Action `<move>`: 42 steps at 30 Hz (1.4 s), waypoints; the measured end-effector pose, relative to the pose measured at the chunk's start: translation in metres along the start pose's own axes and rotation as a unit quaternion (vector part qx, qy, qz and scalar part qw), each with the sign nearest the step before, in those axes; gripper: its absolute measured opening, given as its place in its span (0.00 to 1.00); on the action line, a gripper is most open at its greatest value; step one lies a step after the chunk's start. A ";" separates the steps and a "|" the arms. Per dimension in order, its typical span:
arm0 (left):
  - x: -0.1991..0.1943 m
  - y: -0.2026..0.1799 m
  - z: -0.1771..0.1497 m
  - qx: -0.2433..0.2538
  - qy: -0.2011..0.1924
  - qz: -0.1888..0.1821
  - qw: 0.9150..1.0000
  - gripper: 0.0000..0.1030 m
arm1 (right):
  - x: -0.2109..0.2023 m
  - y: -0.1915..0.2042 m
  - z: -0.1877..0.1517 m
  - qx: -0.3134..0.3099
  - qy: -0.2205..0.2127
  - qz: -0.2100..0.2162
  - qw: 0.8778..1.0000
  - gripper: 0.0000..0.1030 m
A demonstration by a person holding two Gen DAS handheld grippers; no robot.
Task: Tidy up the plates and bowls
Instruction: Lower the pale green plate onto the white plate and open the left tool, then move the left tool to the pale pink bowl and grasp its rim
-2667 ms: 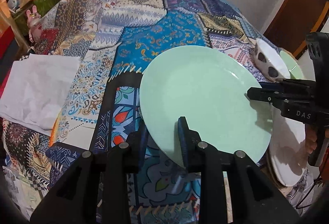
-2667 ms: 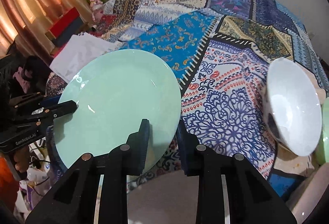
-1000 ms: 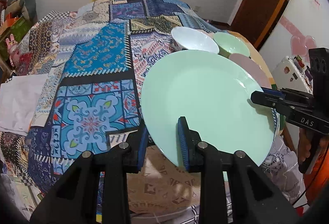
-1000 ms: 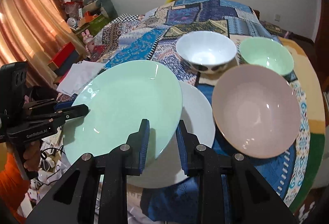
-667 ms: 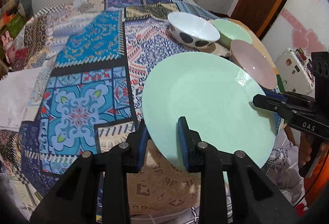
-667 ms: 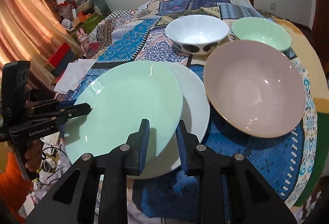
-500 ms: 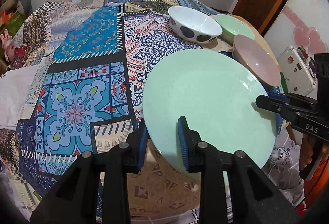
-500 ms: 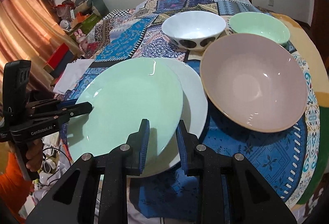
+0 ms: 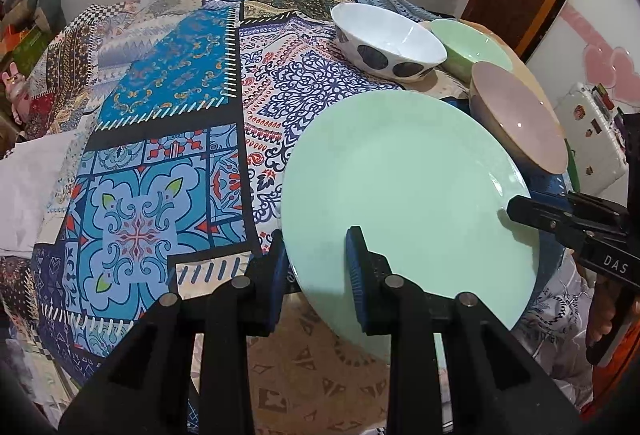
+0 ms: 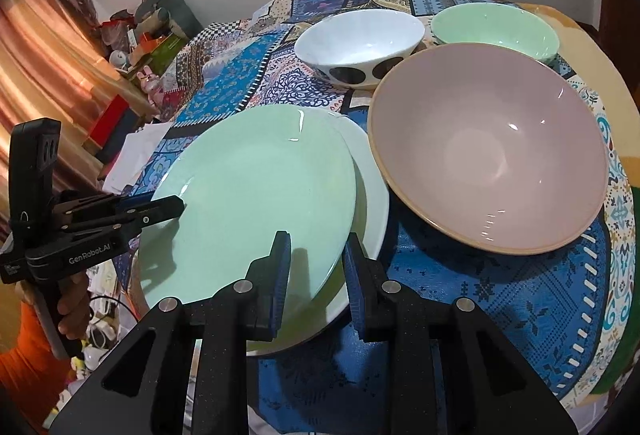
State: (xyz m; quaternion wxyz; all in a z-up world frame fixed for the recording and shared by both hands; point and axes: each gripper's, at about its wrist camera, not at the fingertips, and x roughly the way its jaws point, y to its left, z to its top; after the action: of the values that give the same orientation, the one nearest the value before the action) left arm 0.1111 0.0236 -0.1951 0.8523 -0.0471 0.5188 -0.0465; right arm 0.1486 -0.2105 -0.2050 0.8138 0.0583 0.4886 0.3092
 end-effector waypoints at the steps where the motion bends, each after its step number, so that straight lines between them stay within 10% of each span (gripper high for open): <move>1: 0.000 0.000 0.000 0.001 0.000 0.001 1.000 0.27 | 0.001 0.000 0.000 0.001 0.000 0.001 1.000 0.24; 22: 0.011 0.000 0.001 -0.001 0.016 0.017 1.000 0.29 | -0.015 0.005 -0.005 -0.019 -0.038 -0.037 0.998 0.24; 35: -0.047 -0.028 0.008 0.016 -0.058 0.024 0.998 0.63 | -0.069 -0.019 0.005 -0.001 -0.106 -0.069 0.992 0.24; 42: -0.056 -0.060 0.034 0.029 -0.092 0.009 0.995 0.75 | -0.094 -0.040 0.013 0.015 -0.135 -0.099 0.986 0.49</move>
State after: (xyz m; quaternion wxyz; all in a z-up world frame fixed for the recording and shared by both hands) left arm 0.1138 -0.0273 -0.1224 0.8979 -0.0217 0.4370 -0.0493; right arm 0.1461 -0.2925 -0.1434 0.8980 0.0634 0.3821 0.2089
